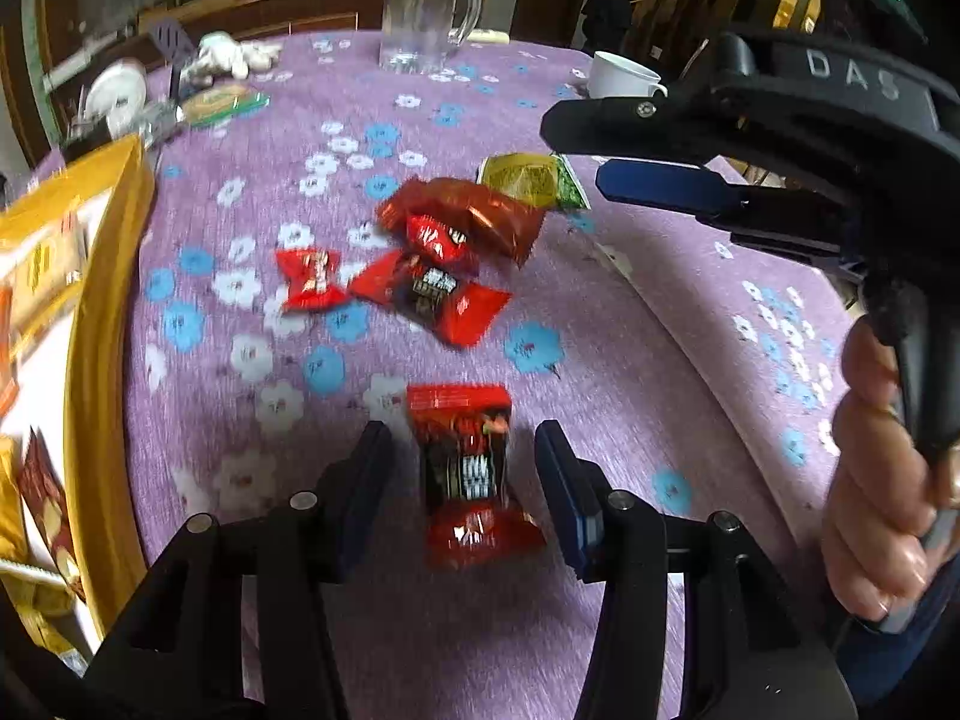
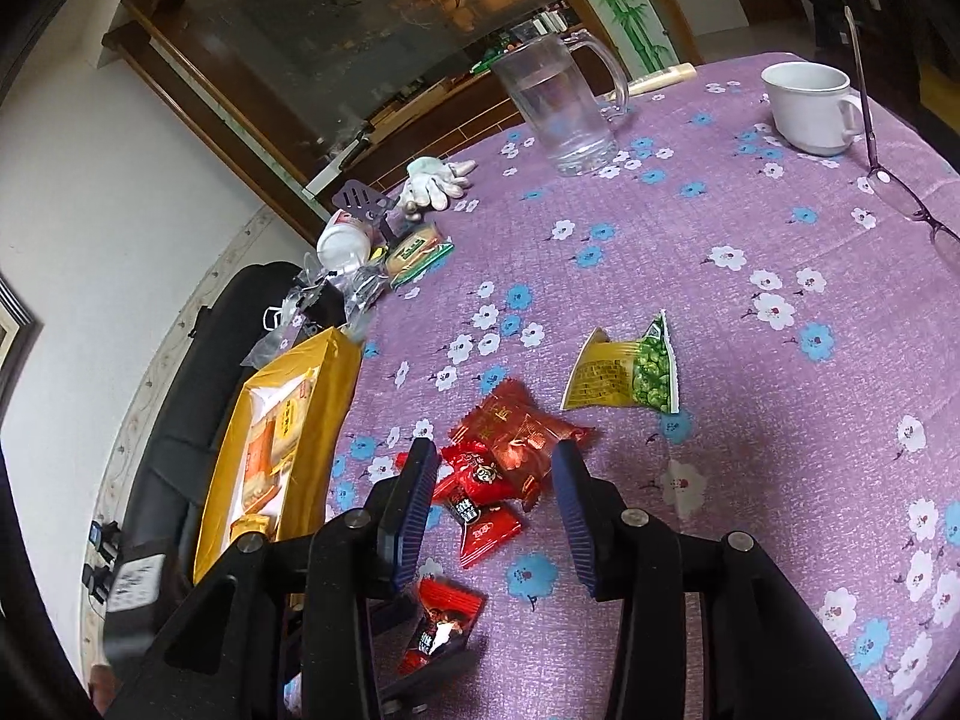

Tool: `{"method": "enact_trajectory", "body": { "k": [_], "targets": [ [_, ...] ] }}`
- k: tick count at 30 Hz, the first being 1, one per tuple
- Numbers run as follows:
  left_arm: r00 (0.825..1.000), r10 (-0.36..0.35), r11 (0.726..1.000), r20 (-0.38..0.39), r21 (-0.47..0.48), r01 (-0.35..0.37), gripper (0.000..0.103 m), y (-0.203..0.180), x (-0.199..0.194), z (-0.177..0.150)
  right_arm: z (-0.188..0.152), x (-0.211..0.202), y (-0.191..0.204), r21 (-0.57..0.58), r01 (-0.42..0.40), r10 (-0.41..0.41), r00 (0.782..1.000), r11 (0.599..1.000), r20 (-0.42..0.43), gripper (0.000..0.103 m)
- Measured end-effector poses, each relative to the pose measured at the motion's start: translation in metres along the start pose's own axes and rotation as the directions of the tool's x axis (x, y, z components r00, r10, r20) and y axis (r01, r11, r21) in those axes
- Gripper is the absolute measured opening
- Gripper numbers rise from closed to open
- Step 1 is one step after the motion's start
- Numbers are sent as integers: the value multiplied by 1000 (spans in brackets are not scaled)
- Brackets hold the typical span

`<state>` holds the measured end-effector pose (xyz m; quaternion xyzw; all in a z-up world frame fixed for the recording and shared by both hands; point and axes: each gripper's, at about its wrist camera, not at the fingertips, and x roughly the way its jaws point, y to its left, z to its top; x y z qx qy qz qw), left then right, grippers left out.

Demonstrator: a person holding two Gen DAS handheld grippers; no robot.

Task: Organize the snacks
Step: 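Grasp a red candy with the left tool while the right tool grasps another red candy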

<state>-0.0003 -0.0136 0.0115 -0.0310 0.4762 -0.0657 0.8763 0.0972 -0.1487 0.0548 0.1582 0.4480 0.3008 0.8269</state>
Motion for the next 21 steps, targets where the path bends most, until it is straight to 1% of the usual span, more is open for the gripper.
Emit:
{"method": "enact_trajectory", "body": {
  "k": [1, 2, 5, 9, 14, 17, 21],
  "targets": [
    [1000, 18, 1000, 8, 7, -18, 45, -1, 0, 1, 0, 0, 0, -1, 3, -3, 1000, 1000, 1, 43],
    [998, 54, 998, 23, 11, -54, 38, 0, 1, 1, 0, 0, 0, -2, 7, -7, 1000, 1000, 3, 43],
    [993, 105, 994, 50, 6, -105, 36, 8, 5, 2, 1, 0, -1, -2, 29, -29, 1000, 1000, 10, 43],
    [992, 97, 995, 75, -43, -94, 36, 29, 3, 2, 1, 3, -8, 16, 60, -60, 998, 998, 10, 43],
    [993, 92, 995, 80, -39, -89, 36, 29, 4, 2, 4, 8, -3, 10, 58, -57, 998, 998, -33, 41],
    [993, 80, 996, 83, -48, -76, 36, 30, 5, 3, 10, 13, 12, -56, 96, -99, 993, 994, -62, 43],
    [994, 74, 996, 84, -52, -70, 36, 32, 4, 4, 23, 33, 28, -145, 145, -159, 984, 979, -86, 43]
  ]
}}
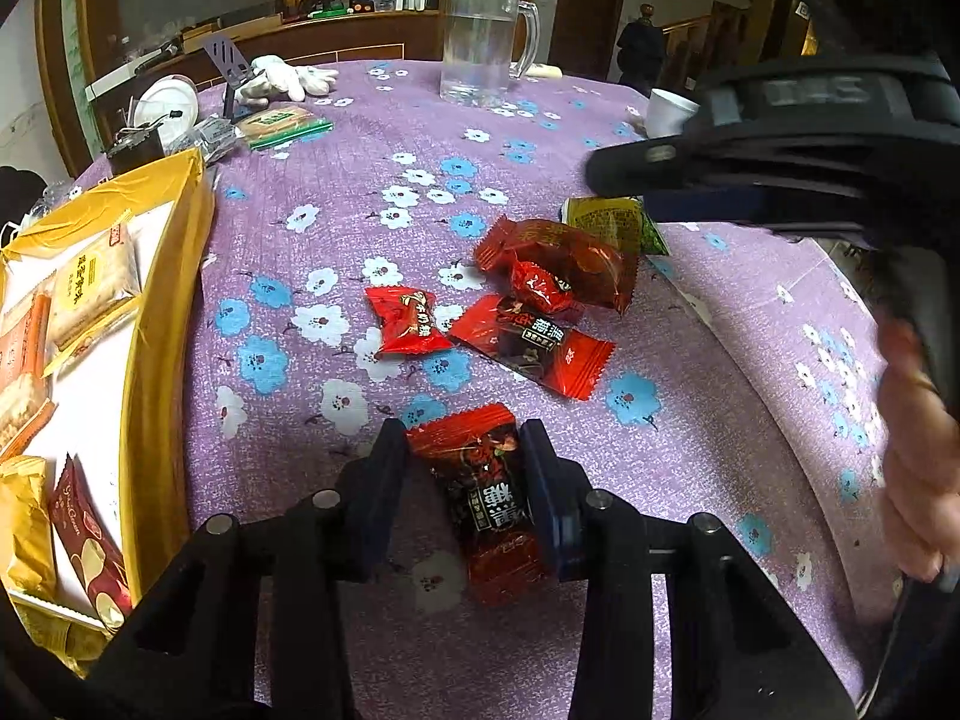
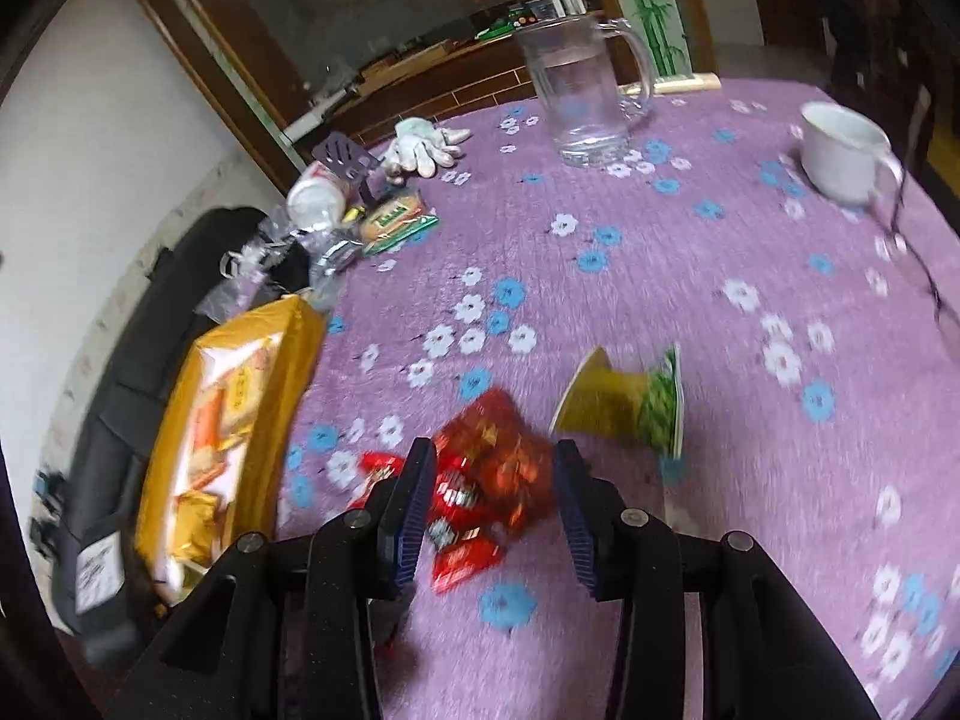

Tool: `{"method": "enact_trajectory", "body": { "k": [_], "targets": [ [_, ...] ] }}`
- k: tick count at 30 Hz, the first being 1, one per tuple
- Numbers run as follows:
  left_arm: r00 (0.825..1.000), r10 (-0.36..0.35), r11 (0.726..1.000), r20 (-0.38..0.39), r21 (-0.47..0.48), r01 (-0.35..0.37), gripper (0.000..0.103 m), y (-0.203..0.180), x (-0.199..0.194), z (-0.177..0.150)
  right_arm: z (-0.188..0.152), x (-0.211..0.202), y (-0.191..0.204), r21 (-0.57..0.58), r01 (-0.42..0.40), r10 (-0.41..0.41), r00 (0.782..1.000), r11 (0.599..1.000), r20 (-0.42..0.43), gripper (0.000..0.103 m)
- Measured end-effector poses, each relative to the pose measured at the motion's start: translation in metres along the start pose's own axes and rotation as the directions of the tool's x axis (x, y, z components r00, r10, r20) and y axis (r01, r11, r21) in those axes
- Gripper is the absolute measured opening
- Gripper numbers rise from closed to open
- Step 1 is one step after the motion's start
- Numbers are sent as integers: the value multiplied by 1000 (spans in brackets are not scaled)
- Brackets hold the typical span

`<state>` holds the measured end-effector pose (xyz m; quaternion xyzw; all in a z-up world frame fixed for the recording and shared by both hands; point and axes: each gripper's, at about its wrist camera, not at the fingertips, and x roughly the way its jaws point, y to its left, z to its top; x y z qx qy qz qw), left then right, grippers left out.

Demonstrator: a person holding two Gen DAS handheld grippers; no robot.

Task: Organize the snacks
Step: 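Grasp a red candy with the left tool while the right tool grasps another red candy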

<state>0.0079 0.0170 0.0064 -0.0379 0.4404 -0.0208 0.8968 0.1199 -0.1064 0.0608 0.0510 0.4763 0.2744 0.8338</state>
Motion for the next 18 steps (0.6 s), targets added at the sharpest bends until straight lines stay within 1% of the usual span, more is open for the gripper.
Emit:
{"method": "enact_trajectory", "body": {
  "k": [3, 5, 6, 8, 9, 11, 13, 15, 18],
  "targets": [
    [1000, -6, 1000, 1, -5, 6, 36, 1, -1, -1, 6, 25, 9, -81, 8, -12, 999, 997, -49, 43],
    [1000, -9, 1000, 2, -8, 9, 36, 1, -2, -1, 2, 41, 13, -132, 37, -48, 995, 991, -88, 43],
    [1000, -9, 1000, 2, -8, 9, 36, 1, -2, -1, -2, 46, 15, -158, 66, -80, 993, 985, -87, 43],
    [1000, -8, 1000, 2, -6, 8, 36, 0, -2, -1, -9, 51, 13, -177, 118, -134, 988, 977, -79, 40],
    [1000, -7, 1000, 2, -6, 7, 36, 1, -1, -1, -11, 54, 9, -159, 120, -136, 986, 980, -92, 40],
    [1000, -10, 1000, 3, -10, 10, 36, 1, -1, 0, -13, 52, 0, -114, 95, -104, 991, 989, -79, 38],
    [1000, -16, 1000, 6, -18, 17, 36, 2, -2, -1, -13, 48, -5, -92, 83, -89, 994, 992, -67, 34],
    [1000, -18, 1000, 9, -21, 19, 32, 3, -2, -1, -13, 40, -9, -66, 56, -59, 997, 996, -45, 33],
    [1000, -20, 999, 21, -26, 20, 30, 3, -4, -1, -12, 24, -10, -41, 20, -20, 1000, 999, 5, 33]
  ]
}}
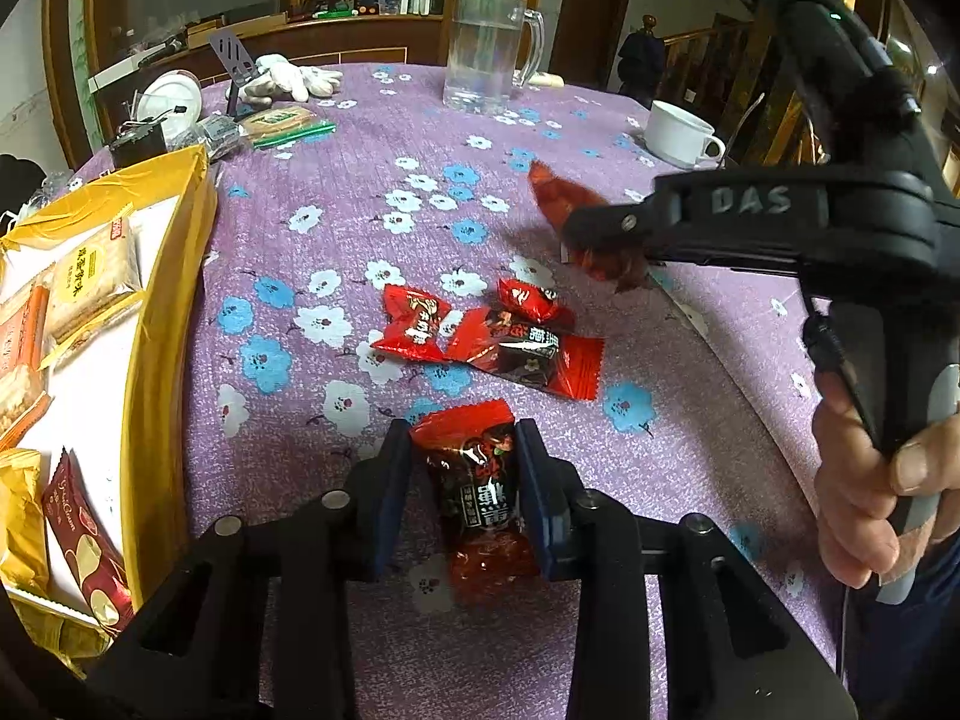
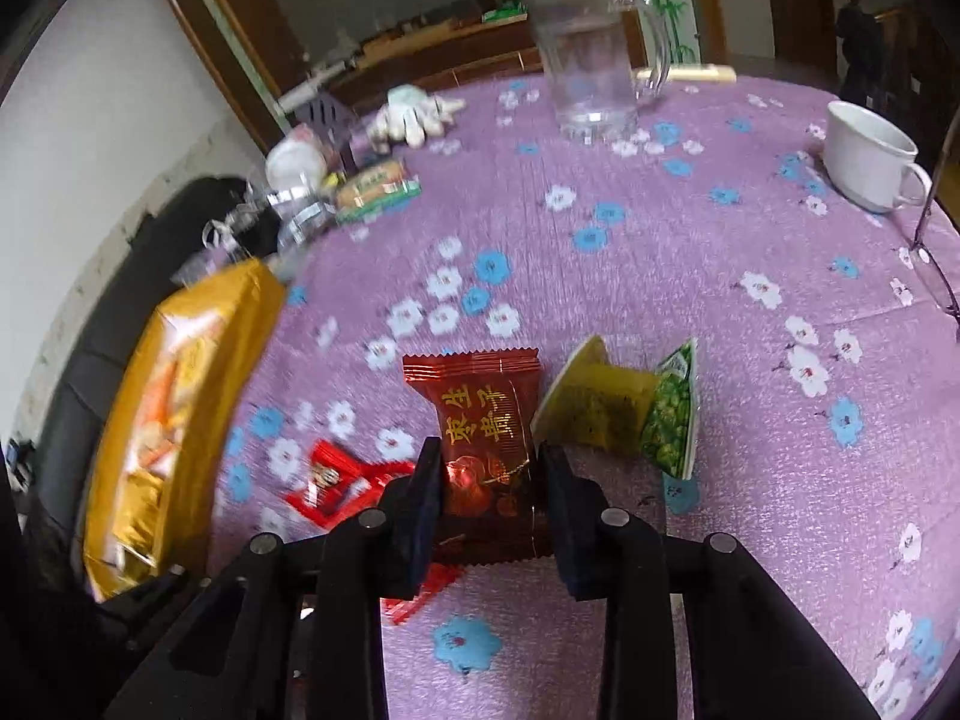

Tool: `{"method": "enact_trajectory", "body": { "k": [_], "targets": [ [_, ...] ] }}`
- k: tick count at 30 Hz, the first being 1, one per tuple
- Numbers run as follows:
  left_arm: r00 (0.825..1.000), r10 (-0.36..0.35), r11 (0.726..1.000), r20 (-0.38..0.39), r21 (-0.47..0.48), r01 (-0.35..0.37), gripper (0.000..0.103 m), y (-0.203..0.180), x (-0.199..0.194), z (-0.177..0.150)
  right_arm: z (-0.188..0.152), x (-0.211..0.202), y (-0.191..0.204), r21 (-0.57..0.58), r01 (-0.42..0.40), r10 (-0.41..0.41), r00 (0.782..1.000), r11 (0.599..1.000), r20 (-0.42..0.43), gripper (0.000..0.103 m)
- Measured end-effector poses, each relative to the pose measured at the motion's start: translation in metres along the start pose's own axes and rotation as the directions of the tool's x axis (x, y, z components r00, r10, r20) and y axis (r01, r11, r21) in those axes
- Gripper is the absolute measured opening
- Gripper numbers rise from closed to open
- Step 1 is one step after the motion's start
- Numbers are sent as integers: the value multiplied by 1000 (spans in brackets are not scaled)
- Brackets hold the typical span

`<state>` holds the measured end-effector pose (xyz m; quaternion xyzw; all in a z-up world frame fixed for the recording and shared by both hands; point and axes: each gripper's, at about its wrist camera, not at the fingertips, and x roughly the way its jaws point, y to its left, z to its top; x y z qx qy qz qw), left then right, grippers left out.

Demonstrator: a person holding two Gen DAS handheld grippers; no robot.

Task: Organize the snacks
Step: 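Grasp a red candy with the left tool while the right tool grasps another red candy, then lift both red candies above the tablecloth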

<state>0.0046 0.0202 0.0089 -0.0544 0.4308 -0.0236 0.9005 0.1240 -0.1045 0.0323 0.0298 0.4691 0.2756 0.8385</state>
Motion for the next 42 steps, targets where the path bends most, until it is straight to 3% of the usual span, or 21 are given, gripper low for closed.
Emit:
{"method": "enact_trajectory", "body": {
  "k": [6, 17, 21, 27, 32, 36, 39, 41, 42],
  "targets": [
    [999, -19, 1000, 38, 0, 19, 30, -1, -6, 1, 2, -14, 7, -4, -39, 39, 998, 999, 51, 33],
    [998, -25, 1000, 58, -15, 26, 30, 2, -10, 1, -7, -12, 35, -90, -51, 56, 997, 995, 50, 33],
    [998, -26, 999, 63, -17, 27, 30, 2, -11, 1, -7, -12, 35, -92, -56, 61, 997, 994, 54, 28],
    [999, -20, 1000, 44, -13, 20, 30, 2, -7, 1, -8, -7, 36, -107, -51, 54, 998, 993, 28, 29],
    [1000, -11, 1000, 18, -11, 11, 31, 1, -2, 1, -14, 9, 46, -178, -41, 26, 996, 983, -86, 36],
    [1000, -11, 1000, 7, -11, 11, 32, 1, 0, 1, -18, 17, 48, -200, -1, -18, 995, 980, -94, 38],
    [1000, -15, 1000, -11, 5, 15, 39, -2, 4, 1, -17, 13, 42, -169, -26, 12, 997, 985, -81, 38],
    [1000, -19, 1000, -12, 3, 19, 39, -2, 4, 1, -15, 11, 38, -142, -48, 37, 996, 989, -82, 34],
    [1000, -21, 1000, -10, -3, 21, 33, 0, 3, 1, -15, 11, 36, -133, -51, 40, 996, 990, -81, 32]
  ]
}}
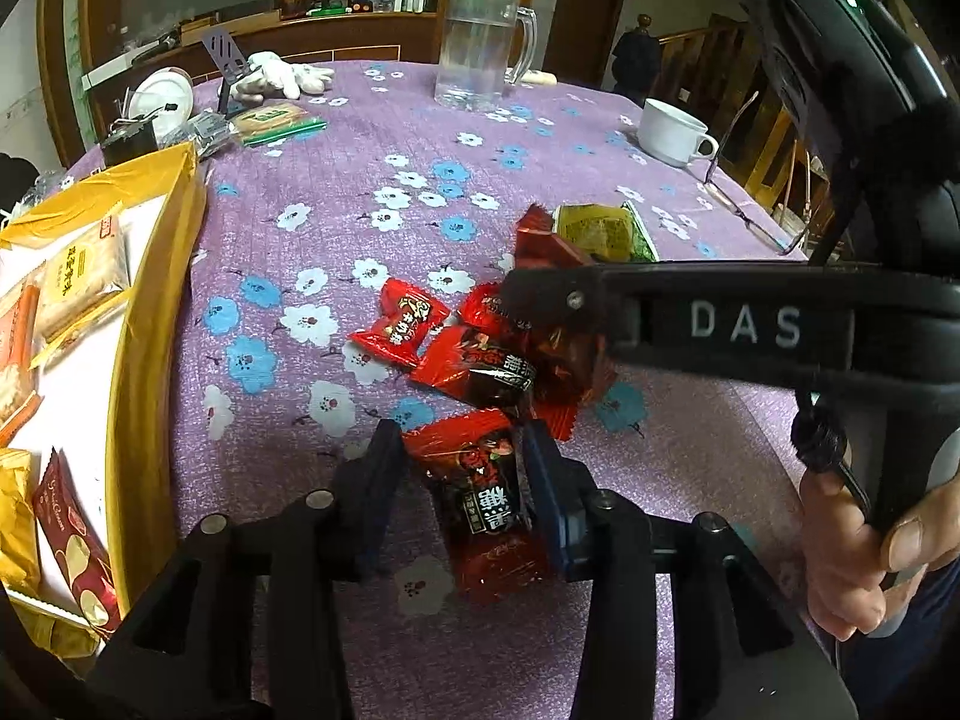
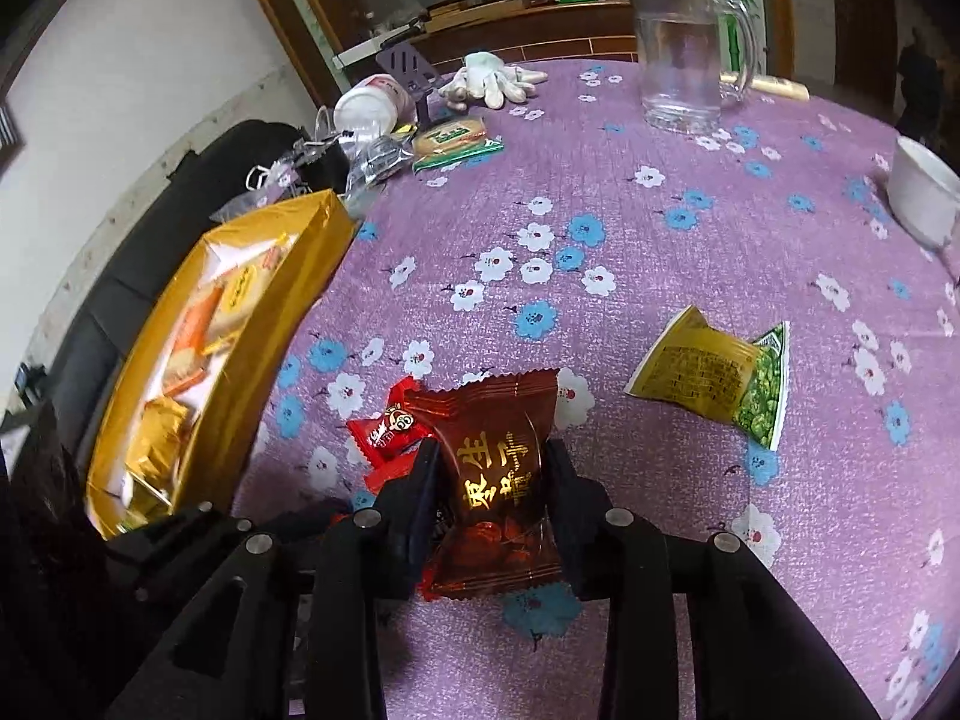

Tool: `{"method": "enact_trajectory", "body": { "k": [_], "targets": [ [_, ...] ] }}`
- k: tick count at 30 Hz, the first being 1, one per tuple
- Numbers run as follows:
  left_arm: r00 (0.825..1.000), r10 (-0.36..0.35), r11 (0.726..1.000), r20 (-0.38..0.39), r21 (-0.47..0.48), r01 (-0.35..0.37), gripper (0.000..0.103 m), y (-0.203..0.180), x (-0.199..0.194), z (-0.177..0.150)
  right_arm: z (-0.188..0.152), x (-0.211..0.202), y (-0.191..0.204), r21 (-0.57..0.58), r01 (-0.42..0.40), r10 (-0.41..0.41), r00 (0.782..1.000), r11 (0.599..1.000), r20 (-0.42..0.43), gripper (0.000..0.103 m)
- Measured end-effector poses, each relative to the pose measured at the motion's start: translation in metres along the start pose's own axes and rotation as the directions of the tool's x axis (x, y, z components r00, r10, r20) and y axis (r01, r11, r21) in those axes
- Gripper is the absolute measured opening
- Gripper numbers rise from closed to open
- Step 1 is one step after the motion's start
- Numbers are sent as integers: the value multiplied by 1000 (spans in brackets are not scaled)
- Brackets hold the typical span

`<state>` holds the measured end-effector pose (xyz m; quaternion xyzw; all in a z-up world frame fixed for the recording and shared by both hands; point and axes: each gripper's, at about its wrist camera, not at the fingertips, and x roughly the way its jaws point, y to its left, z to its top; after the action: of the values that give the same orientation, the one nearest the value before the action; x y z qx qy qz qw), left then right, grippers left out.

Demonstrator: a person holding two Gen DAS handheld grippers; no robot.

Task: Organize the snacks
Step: 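Lift both red candies above the tablecloth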

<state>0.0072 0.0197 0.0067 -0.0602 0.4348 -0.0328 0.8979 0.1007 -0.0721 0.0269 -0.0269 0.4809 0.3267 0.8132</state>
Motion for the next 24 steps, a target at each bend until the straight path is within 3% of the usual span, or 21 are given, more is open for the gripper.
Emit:
{"method": "enact_trajectory", "body": {
  "k": [2, 12, 24],
  "targets": [
    [1000, -12, 1000, 9, -16, 12, 30, 3, -2, 0, 1, -3, -2, 14, 5, -6, 1000, 1000, 16, 31],
    [997, -28, 999, 72, -32, 30, 29, 5, -15, 0, 4, -29, 6, 5, -26, 25, 991, 1000, 134, 31],
    [995, -21, 998, 99, -55, 27, 29, 8, -19, 2, 4, -32, 12, -11, -37, 39, 987, 999, 155, 30]
  ]
}}
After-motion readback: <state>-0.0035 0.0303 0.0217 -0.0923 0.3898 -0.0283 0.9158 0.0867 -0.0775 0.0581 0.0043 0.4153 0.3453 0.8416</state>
